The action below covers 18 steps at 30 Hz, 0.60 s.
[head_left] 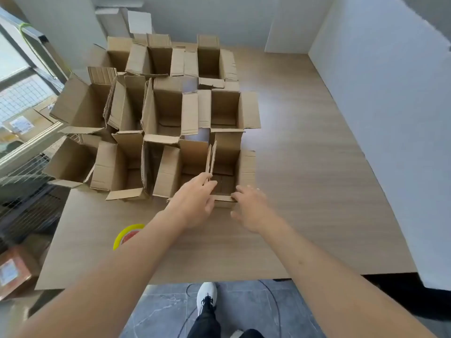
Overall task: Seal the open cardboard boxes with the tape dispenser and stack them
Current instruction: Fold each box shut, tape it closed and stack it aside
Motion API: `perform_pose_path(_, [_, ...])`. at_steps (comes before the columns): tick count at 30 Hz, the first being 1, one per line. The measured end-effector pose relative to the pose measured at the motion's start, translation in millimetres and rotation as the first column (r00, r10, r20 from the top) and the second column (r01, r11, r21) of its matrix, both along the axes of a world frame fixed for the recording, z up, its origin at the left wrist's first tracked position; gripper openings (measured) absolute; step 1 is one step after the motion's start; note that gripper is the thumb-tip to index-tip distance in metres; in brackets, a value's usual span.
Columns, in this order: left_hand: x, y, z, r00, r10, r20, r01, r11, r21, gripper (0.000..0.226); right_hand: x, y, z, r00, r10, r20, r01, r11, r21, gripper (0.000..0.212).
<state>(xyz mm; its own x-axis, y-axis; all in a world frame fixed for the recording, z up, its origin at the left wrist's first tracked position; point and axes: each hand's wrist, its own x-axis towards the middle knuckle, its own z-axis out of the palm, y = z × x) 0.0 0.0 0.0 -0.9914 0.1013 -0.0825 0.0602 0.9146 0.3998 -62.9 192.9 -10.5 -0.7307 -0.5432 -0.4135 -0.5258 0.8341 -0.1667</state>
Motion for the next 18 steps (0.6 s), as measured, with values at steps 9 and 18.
perform_pose_path(9, [-13, 1, 2, 0.998, -0.019, -0.063, 0.014, 0.998, -0.067, 0.029, 1, -13, -19, 0.947, 0.104, -0.304, -0.09, 0.994, 0.059, 0.007])
perform_pose_path(18, [-14, 47, 11, 0.983, -0.166, -0.085, 0.167, 0.986, 0.011, 0.031, 14, 37, -19, 0.974, 0.126, -0.188, -0.119, 0.992, 0.051, 0.023])
